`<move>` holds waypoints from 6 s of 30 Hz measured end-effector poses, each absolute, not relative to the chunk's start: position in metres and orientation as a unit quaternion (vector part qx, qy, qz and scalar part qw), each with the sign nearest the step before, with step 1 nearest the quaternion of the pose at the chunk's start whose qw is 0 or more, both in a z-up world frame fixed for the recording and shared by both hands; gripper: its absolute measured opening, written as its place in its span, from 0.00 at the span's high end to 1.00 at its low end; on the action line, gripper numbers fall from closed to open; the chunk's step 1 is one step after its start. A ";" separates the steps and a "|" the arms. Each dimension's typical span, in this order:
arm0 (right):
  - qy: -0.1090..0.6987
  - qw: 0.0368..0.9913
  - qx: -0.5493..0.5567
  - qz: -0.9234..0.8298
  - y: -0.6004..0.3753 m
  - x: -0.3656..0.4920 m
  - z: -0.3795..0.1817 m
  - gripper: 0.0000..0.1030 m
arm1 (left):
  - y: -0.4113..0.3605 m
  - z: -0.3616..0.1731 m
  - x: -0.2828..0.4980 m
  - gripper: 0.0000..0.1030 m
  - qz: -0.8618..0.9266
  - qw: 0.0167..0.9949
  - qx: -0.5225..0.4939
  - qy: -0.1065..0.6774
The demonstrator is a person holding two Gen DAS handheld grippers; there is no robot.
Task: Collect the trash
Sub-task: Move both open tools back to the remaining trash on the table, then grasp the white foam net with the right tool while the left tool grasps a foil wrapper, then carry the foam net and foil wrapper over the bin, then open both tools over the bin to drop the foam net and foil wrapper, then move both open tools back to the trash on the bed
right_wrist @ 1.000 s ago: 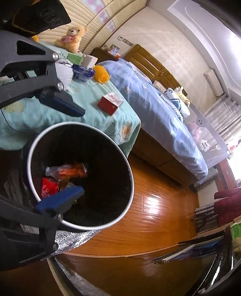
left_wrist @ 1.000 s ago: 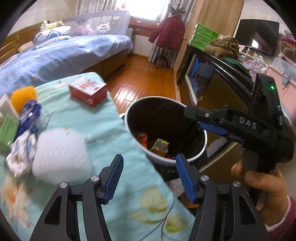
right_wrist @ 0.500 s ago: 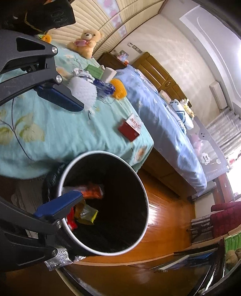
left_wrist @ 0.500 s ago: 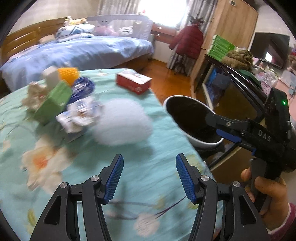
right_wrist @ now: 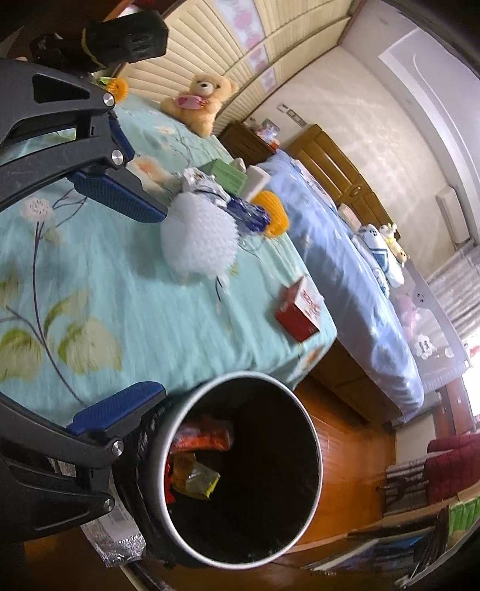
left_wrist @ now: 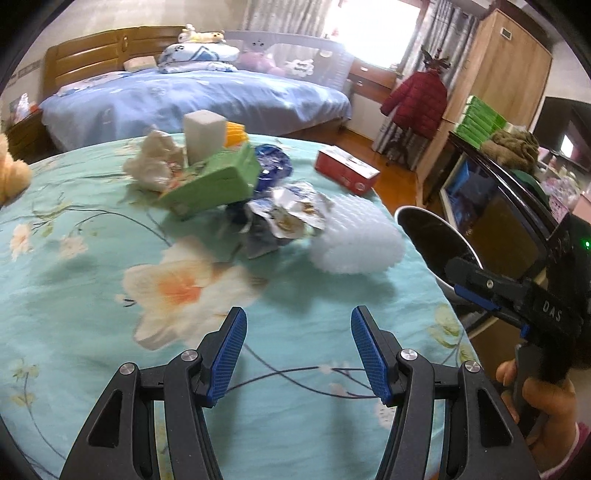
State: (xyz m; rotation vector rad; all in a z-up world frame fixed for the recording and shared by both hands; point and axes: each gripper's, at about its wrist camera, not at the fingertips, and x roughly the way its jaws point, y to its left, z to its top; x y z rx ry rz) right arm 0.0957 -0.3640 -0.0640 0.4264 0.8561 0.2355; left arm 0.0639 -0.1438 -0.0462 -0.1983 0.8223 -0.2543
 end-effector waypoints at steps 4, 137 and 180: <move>0.414 0.879 0.203 0.121 -0.357 0.097 -0.064 0.14 | -0.133 -0.043 0.062 0.43 -0.113 0.905 -0.102 0.396; 0.413 0.893 0.176 -0.034 -0.493 0.106 -0.070 0.78 | -0.326 -0.063 0.207 0.99 -0.237 0.875 -0.017 0.422; 0.401 0.890 0.217 0.011 -0.476 0.107 -0.060 0.17 | -0.268 -0.073 0.176 0.47 -0.194 0.874 -0.079 0.438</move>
